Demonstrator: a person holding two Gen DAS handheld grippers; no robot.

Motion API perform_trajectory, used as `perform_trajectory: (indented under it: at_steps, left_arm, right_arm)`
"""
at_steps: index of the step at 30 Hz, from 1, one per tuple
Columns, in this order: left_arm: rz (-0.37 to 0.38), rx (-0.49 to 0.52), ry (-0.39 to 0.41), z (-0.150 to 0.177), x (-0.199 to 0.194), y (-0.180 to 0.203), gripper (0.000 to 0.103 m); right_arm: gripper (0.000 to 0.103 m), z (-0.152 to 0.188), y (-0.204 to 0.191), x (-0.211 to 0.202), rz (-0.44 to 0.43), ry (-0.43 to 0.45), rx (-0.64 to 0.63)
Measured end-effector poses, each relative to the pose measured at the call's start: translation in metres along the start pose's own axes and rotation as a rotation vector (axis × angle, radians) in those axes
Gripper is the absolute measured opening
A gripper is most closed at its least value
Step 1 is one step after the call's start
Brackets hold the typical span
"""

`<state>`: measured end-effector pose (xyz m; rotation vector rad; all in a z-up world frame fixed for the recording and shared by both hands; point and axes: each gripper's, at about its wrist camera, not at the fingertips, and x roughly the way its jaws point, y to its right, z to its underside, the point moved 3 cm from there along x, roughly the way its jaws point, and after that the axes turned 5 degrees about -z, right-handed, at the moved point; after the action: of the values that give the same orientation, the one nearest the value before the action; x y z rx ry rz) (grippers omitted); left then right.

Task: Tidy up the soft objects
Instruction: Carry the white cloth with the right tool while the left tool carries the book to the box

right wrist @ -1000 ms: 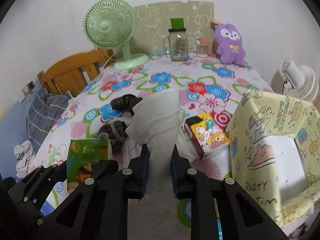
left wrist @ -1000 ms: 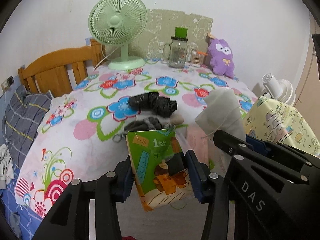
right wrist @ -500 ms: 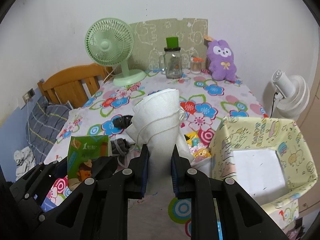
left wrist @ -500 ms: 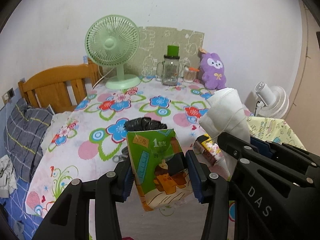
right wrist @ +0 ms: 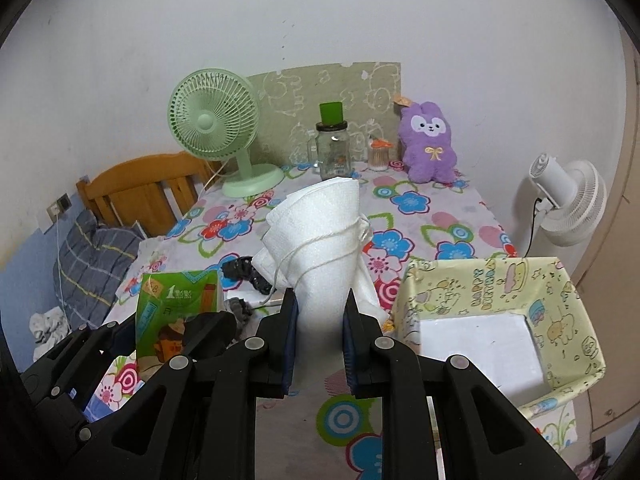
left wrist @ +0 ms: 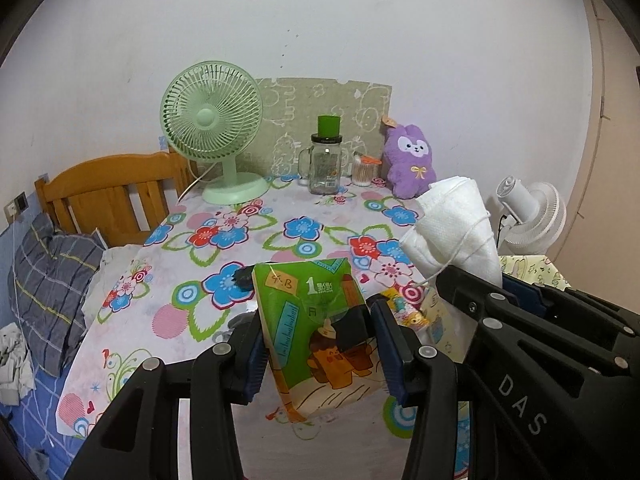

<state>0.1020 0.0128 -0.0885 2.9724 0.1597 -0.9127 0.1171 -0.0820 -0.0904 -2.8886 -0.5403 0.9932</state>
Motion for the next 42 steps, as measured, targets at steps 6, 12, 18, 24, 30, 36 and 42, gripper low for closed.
perform_trajectory:
  at_steps: [6, 12, 18, 24, 30, 36, 42]
  left_arm:
    - [0.006, 0.007, 0.011, -0.003, -0.003, 0.015, 0.049]
    - [0.013, 0.009, 0.023, -0.006, -0.005, 0.032, 0.049]
    - [0.028, 0.02, 0.033, -0.009, -0.005, 0.048, 0.049]
    - [0.048, 0.029, 0.041, -0.011, -0.004, 0.066, 0.049]
    - [0.064, 0.032, 0.04, -0.011, -0.001, 0.081, 0.049]
    - [0.083, 0.048, 0.044, -0.013, 0.001, 0.097, 0.049]
    - [0.112, 0.066, 0.042, -0.013, 0.006, 0.115, 0.05]
  right_arm:
    - [0.022, -0.002, 0.013, -0.008, 0.004, 0.01, 0.008]
    - [0.022, -0.005, 0.029, -0.015, 0.006, 0.021, 0.011]
    - [0.022, -0.007, 0.047, -0.021, 0.017, 0.034, 0.025]
    - [0.022, -0.008, 0.063, -0.028, 0.037, 0.046, 0.034]
    - [0.022, -0.009, 0.077, -0.032, 0.055, 0.051, 0.023]
    - [0.022, -0.01, 0.094, -0.034, 0.072, 0.055, 0.034]
    - [0.022, -0.008, 0.111, -0.035, 0.1, 0.052, 0.049]
